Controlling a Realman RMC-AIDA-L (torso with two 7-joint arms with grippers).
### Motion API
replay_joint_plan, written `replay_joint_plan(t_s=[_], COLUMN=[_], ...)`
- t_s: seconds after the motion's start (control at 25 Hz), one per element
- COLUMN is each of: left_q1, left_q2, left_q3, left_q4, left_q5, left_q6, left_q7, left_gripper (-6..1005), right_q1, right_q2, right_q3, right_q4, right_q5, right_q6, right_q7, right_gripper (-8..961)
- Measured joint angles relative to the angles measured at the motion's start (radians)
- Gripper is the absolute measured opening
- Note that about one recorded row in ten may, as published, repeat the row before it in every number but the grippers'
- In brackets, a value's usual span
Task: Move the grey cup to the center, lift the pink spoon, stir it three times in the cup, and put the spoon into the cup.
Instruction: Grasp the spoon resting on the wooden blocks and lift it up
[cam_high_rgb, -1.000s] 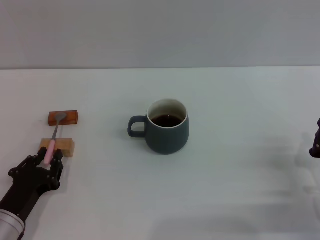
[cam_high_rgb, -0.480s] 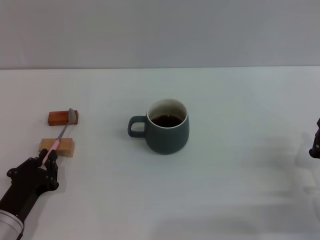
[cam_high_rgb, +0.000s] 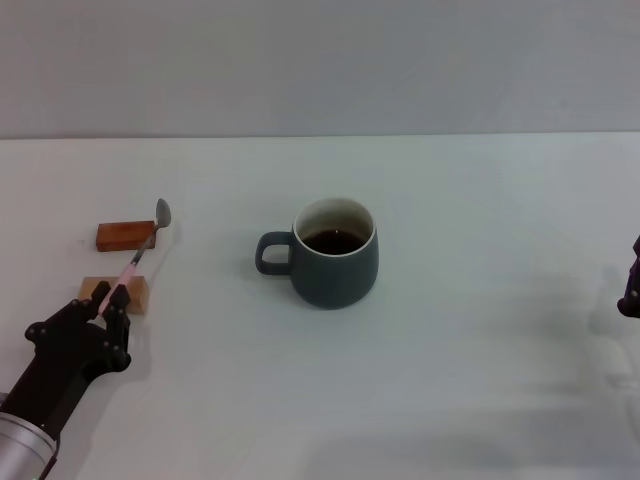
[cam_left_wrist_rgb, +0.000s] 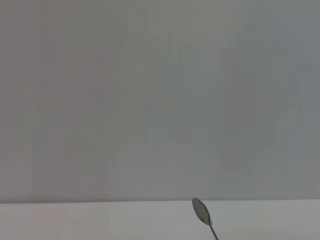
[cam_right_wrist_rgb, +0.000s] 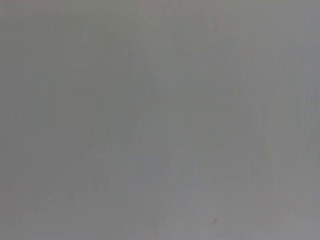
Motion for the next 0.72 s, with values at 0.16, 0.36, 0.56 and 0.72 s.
replay_joint_plan(t_s=[0.16, 0.36, 0.56, 0.72], left_q1=[0.000, -0.004, -0.010, -0.005], left_q2=[0.002, 0.018, 0.075, 0.127], left_q3=[0.005, 0.008, 0.001, -0.004], left_q4=[-0.004, -0.044, -0.175, -0.313], left_q5=[0.000, 0.010, 0.038, 0.052], left_q6=[0.009, 0.002, -0.070, -0.165], left_q7=[0.000, 0.000, -0.013, -0.012], left_gripper=[139, 138, 138, 138], right_q1=[-0.002, -0.004, -0.005, -0.007], right_q2=[0.000, 0.000, -0.001, -0.001], right_q3=[0.000, 0.001, 0.005, 0.005], right_q4=[0.000, 0.001, 0.003, 0.005], right_q5=[0.000, 0.000, 0.000, 0.002], right_q6=[0.000, -0.002, -0.003, -0.003], right_q7=[0.000, 0.000, 0.000, 0.000], right_gripper=[-1, -1, -1, 0])
